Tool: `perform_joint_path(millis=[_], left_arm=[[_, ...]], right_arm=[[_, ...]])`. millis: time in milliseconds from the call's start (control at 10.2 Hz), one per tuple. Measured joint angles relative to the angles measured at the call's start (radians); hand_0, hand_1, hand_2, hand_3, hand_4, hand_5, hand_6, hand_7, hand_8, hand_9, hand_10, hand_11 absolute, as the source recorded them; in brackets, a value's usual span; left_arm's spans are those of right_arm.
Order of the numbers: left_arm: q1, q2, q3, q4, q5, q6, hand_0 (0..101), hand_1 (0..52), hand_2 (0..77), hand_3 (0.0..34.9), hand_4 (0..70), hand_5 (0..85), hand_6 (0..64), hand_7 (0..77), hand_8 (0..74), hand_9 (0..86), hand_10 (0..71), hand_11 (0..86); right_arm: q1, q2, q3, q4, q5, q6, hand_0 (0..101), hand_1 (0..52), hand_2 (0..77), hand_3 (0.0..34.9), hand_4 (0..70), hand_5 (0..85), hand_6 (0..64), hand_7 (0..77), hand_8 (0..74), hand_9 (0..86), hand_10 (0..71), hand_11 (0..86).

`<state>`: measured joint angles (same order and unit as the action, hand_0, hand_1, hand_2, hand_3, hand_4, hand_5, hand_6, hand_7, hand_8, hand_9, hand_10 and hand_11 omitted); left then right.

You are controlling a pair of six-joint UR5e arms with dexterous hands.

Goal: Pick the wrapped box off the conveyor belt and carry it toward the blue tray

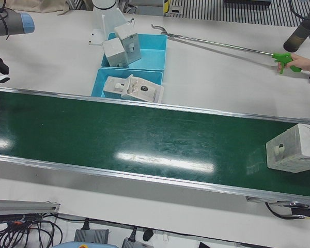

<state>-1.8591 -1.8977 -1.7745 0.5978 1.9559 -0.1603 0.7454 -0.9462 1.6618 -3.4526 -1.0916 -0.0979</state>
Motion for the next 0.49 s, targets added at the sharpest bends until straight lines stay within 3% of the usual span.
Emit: perform_joint_path(millis=[98,295,492], left_arm=[[0.000,0.000,0.000,0.000,0.000,0.000,0,0.0,1.1,0.0,0.0,1.1,0.5,0.5,0.5,0.5,0.0,0.5],[0.000,0.000,0.000,0.000,0.000,0.000,0,0.0,1.1,0.0,0.0,1.1,0.5,0.5,0.5,0.5,0.5,0.5],[0.000,0.000,0.000,0.000,0.000,0.000,0,0.0,1.1,0.0,0.0,1.1,0.5,0.5,0.5,0.5,0.5,0.5]], right_arm=[[0.001,0.000,0.000,-0.003,0.001,0.001,49,14.2,2.7,0.0,10.4,16.4,3.8,5.5,0.5,2.2,0.0,1.1],[0.001,0.001,0.005,-0.046,0.003,0.005,47,10.4,2.2,0.0,10.4,16.4,3.8,4.9,0.5,2.2,0.0,1.1],[0.000,0.002,0.010,-0.085,0.006,0.015,47,11.5,1.6,0.0,10.4,18.0,3.8,5.5,0.5,2.2,0.0,1.1]])
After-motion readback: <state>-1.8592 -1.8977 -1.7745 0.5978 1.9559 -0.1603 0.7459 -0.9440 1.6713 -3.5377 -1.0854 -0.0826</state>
